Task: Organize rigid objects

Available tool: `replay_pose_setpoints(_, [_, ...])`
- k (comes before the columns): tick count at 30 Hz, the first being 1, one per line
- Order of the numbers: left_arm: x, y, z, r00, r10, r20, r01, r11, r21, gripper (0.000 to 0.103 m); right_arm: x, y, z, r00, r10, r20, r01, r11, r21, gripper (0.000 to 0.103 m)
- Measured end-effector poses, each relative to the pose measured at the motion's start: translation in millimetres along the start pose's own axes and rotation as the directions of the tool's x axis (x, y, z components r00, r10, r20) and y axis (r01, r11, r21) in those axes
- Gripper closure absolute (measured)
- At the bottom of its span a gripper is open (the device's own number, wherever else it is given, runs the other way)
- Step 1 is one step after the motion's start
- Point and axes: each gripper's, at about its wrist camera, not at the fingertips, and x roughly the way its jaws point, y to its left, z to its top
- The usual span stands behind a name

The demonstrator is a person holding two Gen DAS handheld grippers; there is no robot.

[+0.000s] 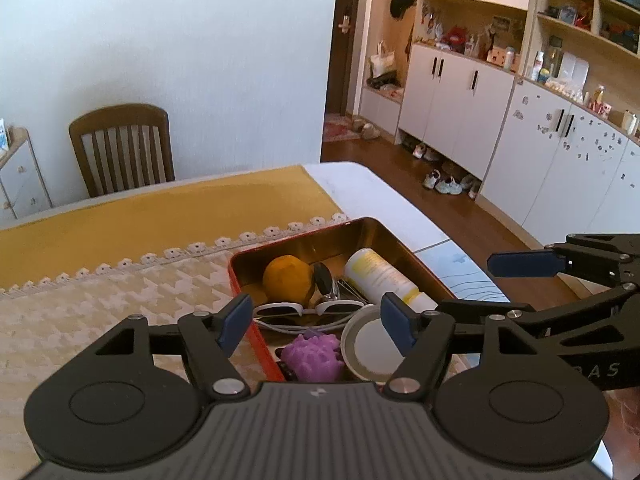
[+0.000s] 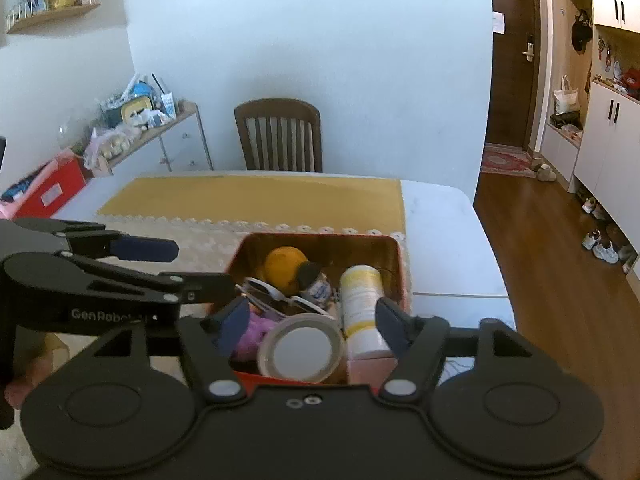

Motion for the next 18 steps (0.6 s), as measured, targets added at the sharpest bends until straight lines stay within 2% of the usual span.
replay_pose_setpoints(2, [-9.1,3.6,-2.4,1.000,-0.007,0.012,0.007,1.000,-0.009,0.030,-6.9,6.8,-1.4,1.000,-0.003,0.016,0.003,1.000,0.002,0.019])
replay_pose_setpoints(5, [-21.7,9.4,-6.1,1.000,-0.014,0.028,0.015,0.999,-0.028,0.021,-16.3,15.9,-3.1,0.999,-0.005,0.037,0.004,1.000,0.015,0.011])
replay_pose_setpoints(9, [-36.3,16.7,-10.2,0.999,-0.022,0.039,0.024,0.999,-0.036,0.021,-28.5,23.6,-6.1,0.998,-0.005,0.061,0.003,0.999,0.043,0.002])
replay_pose_setpoints(16, [-59.5,29.3,-19.9,0.997,-0.046,0.059,0.049,0.997,-0.055,0.018,-47.5,41.5,-13.0,0.996,-0.023,0.092,0.018,0.998,0.058,0.000])
replay_pose_setpoints(18, [-66.7,31.1,-22.2,0.996,-0.054,0.071,0.058,0.997,-0.056,0.013,-52.6,46.5,-14.7,0.995,-0.028,0.099,0.023,0.998,0.055,0.000])
